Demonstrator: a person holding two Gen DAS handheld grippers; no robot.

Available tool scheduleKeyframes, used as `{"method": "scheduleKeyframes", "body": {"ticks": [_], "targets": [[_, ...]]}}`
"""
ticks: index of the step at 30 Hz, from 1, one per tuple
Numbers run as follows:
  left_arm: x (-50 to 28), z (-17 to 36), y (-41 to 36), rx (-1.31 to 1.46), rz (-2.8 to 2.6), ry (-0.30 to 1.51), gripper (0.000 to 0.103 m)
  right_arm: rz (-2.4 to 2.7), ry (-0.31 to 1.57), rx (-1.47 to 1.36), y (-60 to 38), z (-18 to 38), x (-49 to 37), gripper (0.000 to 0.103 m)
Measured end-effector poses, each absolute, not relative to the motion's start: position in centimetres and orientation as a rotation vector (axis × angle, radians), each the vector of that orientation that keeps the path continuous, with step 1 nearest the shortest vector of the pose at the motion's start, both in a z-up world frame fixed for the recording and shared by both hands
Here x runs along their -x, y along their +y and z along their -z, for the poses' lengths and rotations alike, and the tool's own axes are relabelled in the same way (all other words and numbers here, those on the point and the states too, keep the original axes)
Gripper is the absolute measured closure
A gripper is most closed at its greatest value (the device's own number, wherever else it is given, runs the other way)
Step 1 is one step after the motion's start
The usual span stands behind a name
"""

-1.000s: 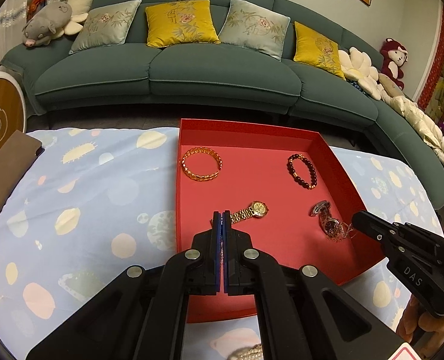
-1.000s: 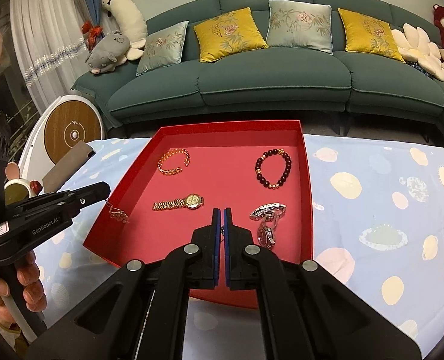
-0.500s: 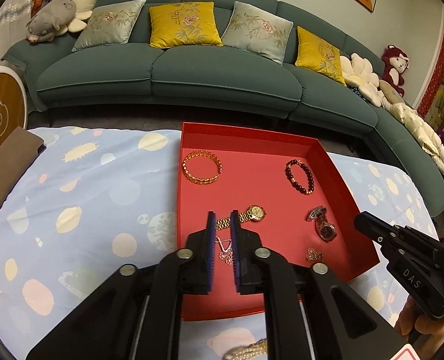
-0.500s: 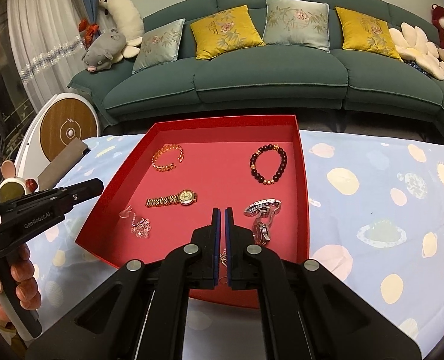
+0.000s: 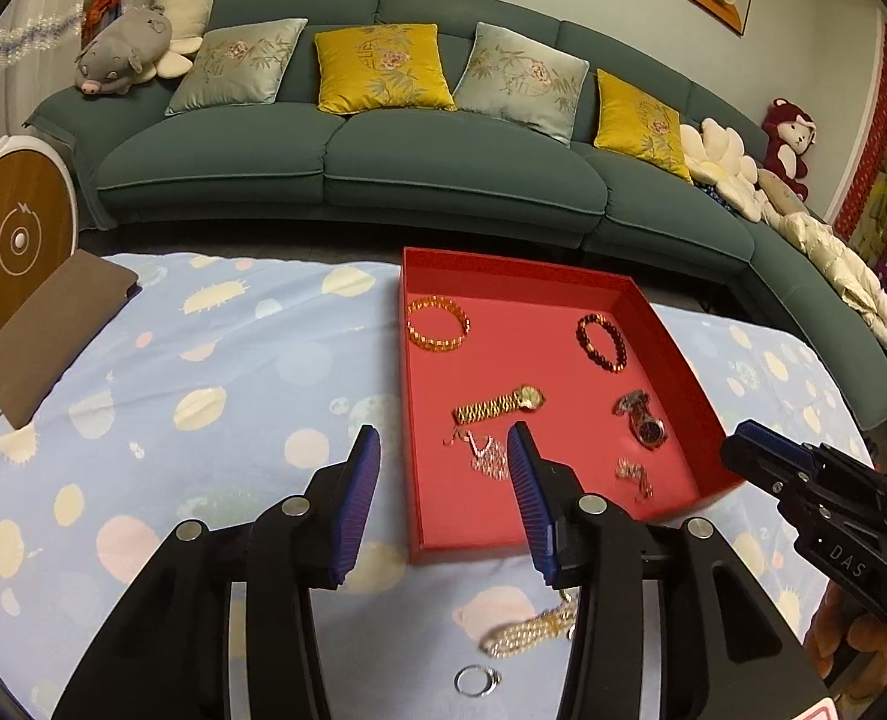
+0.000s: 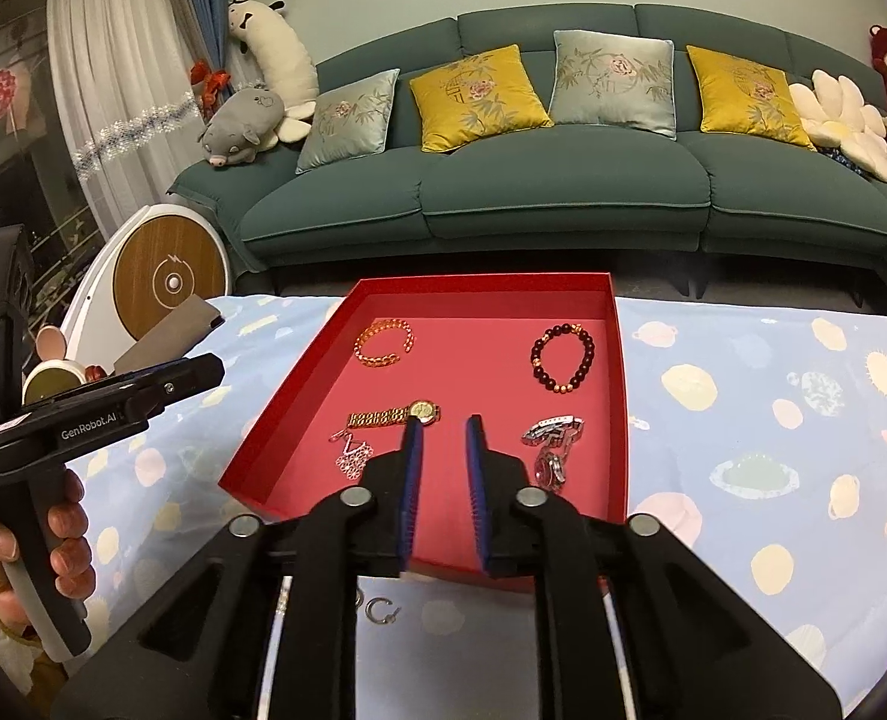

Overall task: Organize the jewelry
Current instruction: 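Grasp the pearl necklace with the left tool and lift it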

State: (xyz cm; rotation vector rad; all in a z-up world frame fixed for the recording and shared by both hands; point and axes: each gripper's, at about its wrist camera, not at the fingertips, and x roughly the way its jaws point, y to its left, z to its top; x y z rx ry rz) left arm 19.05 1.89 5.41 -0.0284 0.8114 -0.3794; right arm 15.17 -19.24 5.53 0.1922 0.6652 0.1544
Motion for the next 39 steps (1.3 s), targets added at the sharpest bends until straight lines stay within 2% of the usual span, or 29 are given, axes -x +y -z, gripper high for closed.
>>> {"method": "scheduleKeyframes", "body": {"ticks": [10,26,28,29,31,39], "targets": [[-15.2,0.4,0.8,-0.033,0.501,0.984,0.061,-0.181,0.757,-0.217,-18.2,-2.8,-12.0,0.076],[-14.1,3.1,-2.1,-0.088,0.593,1.017,0.061,-0.203,0.838,-0.204,-17.4,-0.3,-11.5,0.076],[-14.0,3.1,-2.5,-0.094,0.604,1.013,0.067,-0.203,0.840,-0.206,-17.5,-0.2,-11.5,0.076],[-14.0,3.1,-2.6,-0.091,0.617,1.017,0.080,-0.203,0.841,-0.207,-17.5,-0.1,-11.5,0.076],[-14.0,3.1,-2.9,-0.083,0.647,1.027,0.092,-0.203,0.845,-0.209,-17.6,0.0,-11.5,0.076],[-12.9,0.0,-2.3,-0.079,0.655,0.931,0.094,-0.221,0.854,-0.199,-17.2,0.2,-11.1,0.076]]}}
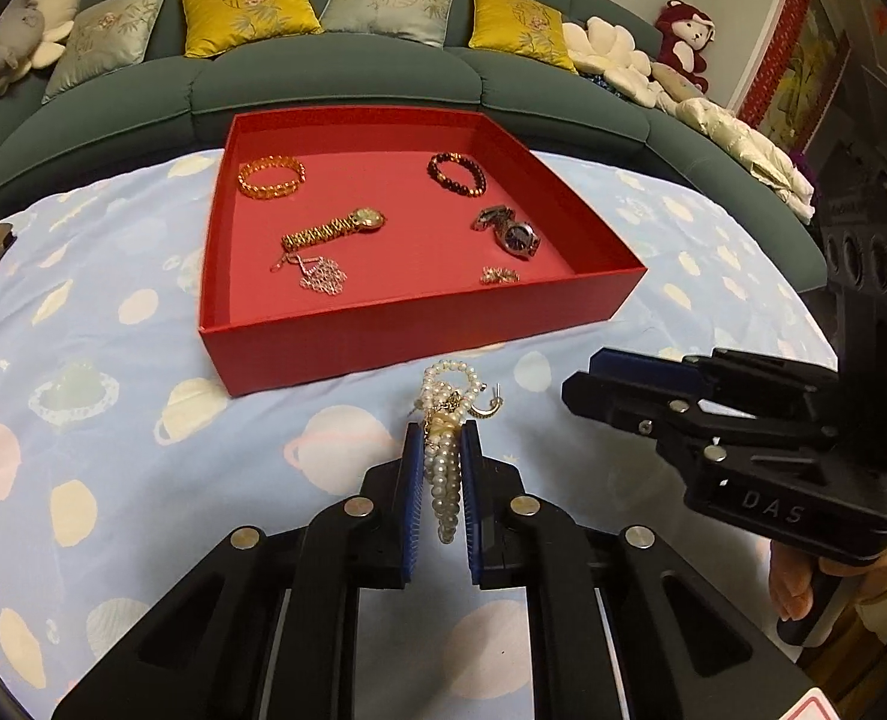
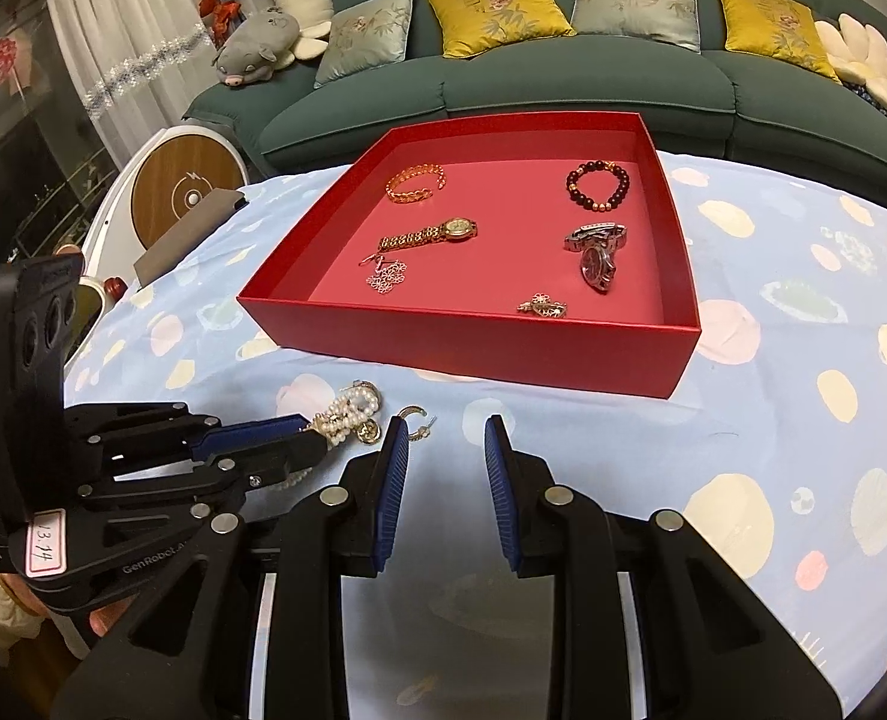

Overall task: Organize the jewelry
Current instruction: 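Grasp the pearl necklace with the left tool and lift it, then grasp the silver ring with the right tool while the left tool holds the pearl necklace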

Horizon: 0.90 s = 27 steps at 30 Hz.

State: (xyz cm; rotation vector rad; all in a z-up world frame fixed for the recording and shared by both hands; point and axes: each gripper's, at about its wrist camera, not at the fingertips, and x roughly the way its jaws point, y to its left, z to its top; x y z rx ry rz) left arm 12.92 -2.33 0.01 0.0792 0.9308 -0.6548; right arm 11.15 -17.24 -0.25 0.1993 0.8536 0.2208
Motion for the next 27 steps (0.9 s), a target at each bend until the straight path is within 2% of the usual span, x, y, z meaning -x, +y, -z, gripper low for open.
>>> {"method": "scheduleKeyframes", "body": {"ticks": [11,27], "targets": [[-14.4,-4.1,2.9,0.027,0.522,0.852,0.094,-0.304,0.863,-0.168,-14.3,0.4,-11.0,0.076],[-14.4,-4.5,8.1,0.074,0.474,0.850,0.094,-0.452,0.910,-0.054,-6.2,2.5,-11.8,0.076]]}}
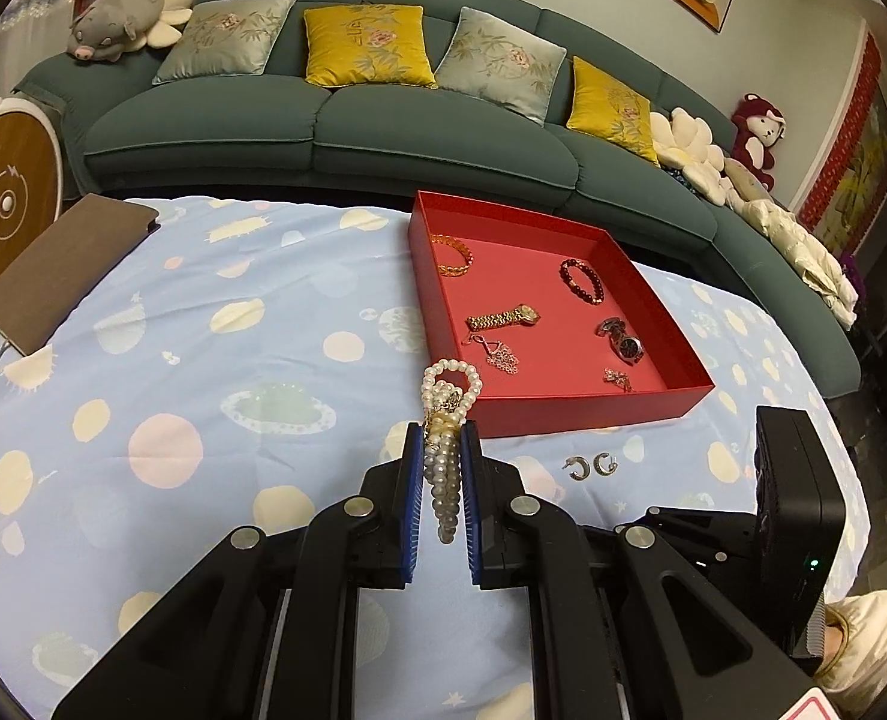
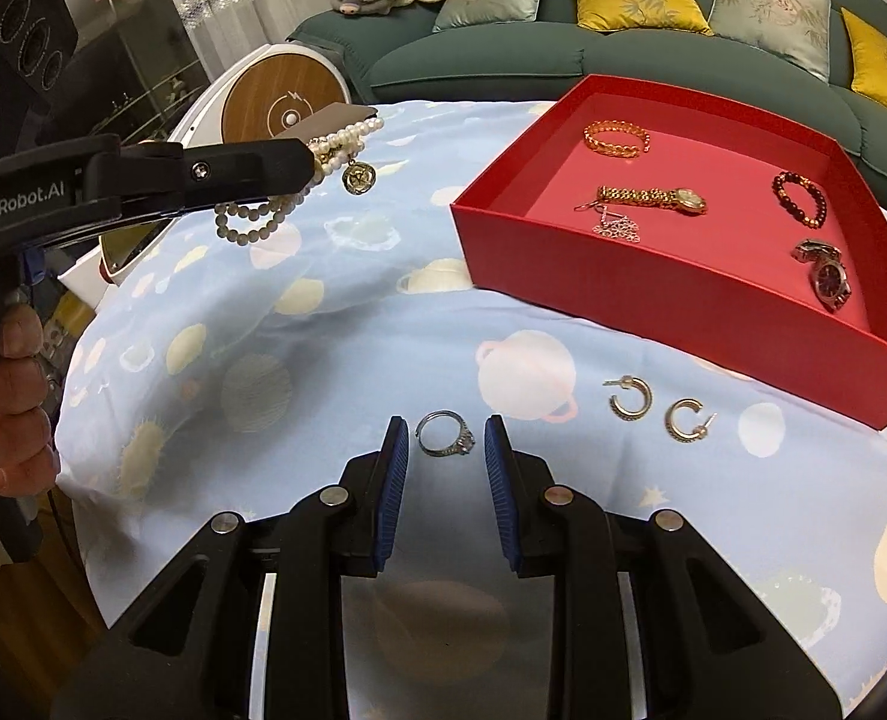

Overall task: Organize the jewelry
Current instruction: 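Grasp the silver ring with the right tool while the left tool holds the pearl necklace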

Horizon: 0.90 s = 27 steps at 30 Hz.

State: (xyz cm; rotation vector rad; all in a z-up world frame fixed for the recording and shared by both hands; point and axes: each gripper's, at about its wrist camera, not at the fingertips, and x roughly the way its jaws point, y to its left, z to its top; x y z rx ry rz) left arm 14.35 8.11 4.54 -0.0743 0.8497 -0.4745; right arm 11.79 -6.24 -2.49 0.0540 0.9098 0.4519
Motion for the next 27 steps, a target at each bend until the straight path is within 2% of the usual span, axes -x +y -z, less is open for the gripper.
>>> {"method": "scheduleKeyframes", "body": {"ticks": [8,15,27], "targets": [[-14.2,-4.6,8.8,0.082,0.470,0.845,0.094,-0.437,0.907,0.007,-5.2,3.1,-11.8,0.077],[-14.3,-4.7,8.4,0.080,0.478,0.845,0.094,-0.411,0.901,0.020,-5.4,3.1,-12.0,0.093],[-15.2,-6.1,6.1,0.087,0.508,0.817,0.094,-0.388,0.862,-0.012,-6.9,1.4,-12.1,0.096]]}}
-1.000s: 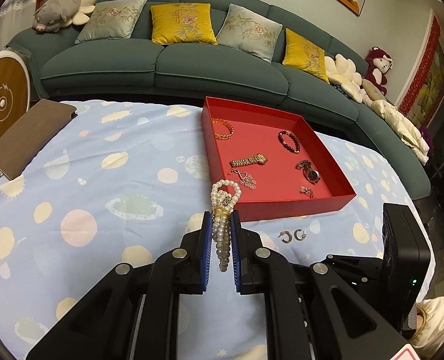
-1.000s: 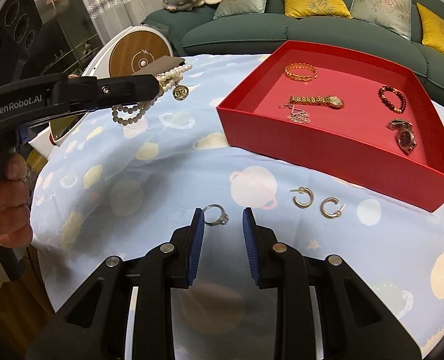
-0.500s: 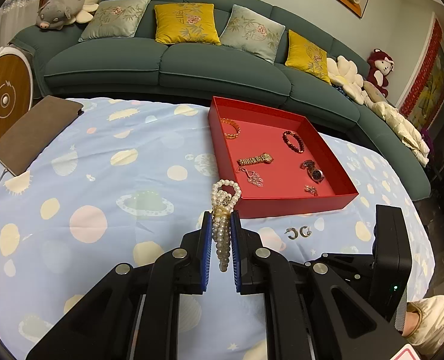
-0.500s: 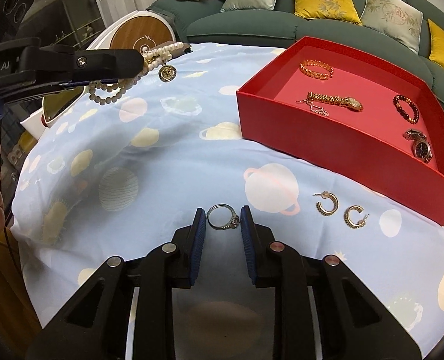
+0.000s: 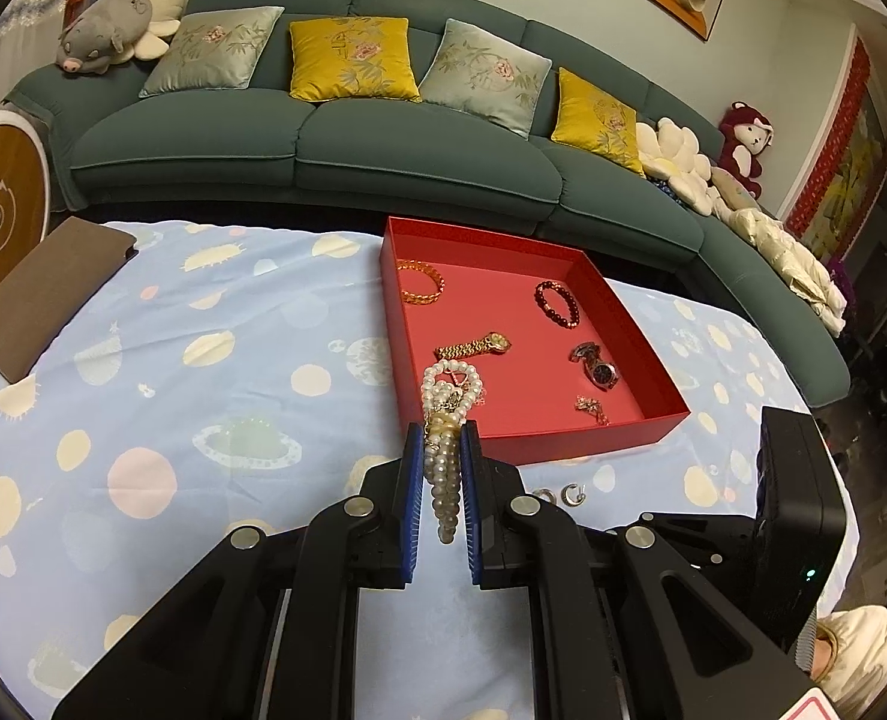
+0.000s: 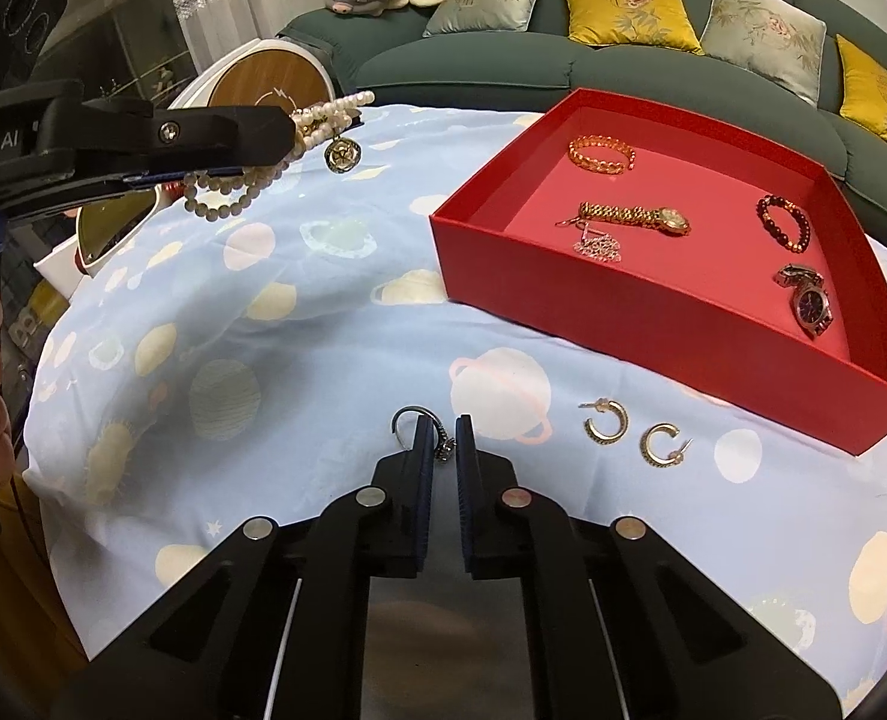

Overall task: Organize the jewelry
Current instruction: 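Grasp the silver ring with the right tool while the left tool holds the pearl necklace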

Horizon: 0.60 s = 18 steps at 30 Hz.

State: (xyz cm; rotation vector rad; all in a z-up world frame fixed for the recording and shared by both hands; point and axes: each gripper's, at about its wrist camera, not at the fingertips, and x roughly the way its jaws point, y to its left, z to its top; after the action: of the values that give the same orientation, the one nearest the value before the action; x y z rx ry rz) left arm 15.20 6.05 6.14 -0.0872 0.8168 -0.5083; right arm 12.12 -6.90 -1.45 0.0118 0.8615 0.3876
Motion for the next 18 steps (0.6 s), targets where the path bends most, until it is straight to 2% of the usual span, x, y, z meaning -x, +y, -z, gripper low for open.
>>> {"method": "scheduleKeyframes", "body": {"ticks": [10,18], "targets": [[-16.7,-7.2,1.9,0.079,0.561,0.795,0.094,-0.264,0.727,-0.115,-13.0,-3.7,-14.2,0.096],[-19.3,-5.4,-1.4,0.052,0.576,0.833,0.094,-0.170,0.699,-0.140,-17.5,-4.8,-16.9,0.096]]}}
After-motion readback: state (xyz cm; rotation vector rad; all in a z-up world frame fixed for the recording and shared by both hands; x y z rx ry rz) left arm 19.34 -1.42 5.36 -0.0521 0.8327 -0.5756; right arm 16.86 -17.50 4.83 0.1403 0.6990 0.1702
